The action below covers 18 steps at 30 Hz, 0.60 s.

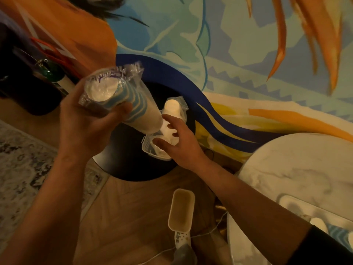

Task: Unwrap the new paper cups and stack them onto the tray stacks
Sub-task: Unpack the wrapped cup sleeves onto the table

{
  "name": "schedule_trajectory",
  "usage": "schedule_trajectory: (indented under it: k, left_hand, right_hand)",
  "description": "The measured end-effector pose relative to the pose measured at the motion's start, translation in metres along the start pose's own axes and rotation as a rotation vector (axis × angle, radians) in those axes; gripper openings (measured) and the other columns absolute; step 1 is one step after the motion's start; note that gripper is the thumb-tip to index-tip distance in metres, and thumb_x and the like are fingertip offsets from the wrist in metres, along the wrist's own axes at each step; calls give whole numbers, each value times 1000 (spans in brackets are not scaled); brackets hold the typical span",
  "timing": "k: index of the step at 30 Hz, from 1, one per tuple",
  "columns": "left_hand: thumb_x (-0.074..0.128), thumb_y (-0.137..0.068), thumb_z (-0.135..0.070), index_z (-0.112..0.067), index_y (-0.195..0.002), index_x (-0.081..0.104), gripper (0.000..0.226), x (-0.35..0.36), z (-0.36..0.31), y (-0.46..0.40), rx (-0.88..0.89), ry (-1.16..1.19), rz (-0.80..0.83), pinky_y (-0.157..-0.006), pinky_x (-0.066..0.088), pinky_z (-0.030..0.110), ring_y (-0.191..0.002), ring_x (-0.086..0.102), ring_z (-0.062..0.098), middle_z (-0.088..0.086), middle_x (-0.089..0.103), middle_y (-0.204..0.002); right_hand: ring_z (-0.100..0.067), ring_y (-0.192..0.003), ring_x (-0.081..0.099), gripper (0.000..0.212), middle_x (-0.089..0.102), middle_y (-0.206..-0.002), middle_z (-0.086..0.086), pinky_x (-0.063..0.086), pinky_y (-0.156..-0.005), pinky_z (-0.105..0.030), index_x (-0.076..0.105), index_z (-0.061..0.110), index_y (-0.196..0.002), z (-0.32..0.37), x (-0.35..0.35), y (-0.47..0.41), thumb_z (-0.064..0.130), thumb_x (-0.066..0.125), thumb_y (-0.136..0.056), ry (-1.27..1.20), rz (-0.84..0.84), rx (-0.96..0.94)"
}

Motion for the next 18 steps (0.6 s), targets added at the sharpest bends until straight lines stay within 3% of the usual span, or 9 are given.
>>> schedule_trajectory:
  k: [6, 11, 18]
  left_hand:
    - [71, -87, -23, -17, -122, 56, 39, 23, -36, -6, 65, 99, 127, -92, 53, 20, -112, 67, 3, -24, 70, -115]
    - [74, -86, -29, 4, -128, 54, 58, 58, -44, -1, 18, 217, 231, -92, 57, 32, -113, 69, 21, 10, 68, -120]
    - [75, -84, -19, -5, -124, 58, 46, 117, -65, 18, -65, 282, 357, -85, 56, 19, -108, 70, 10, -14, 74, -109]
  right_hand:
    - [-11, -133, 51, 79, 48, -150, 11, 53, -104, -43, 31, 38, -154, 3, -29, 15, 41, 76, -89, -111, -49, -3]
    - [-10, -128, 56, 73, 55, -140, 12, 56, -99, -42, 39, 33, -151, -6, -62, 43, 31, 78, -89, -130, -96, -2]
    - [-9, -130, 54, 73, 55, -140, 15, 52, -102, -42, 44, 32, -146, -21, -107, 96, 32, 83, -84, -52, -181, 9]
Point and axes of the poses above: each hand's wrist, its own y-axis away from the middle knuckle, its own x-axis out of the palm, z = x × y, the point moved 5 cm from there along -y, towards the middle knuckle
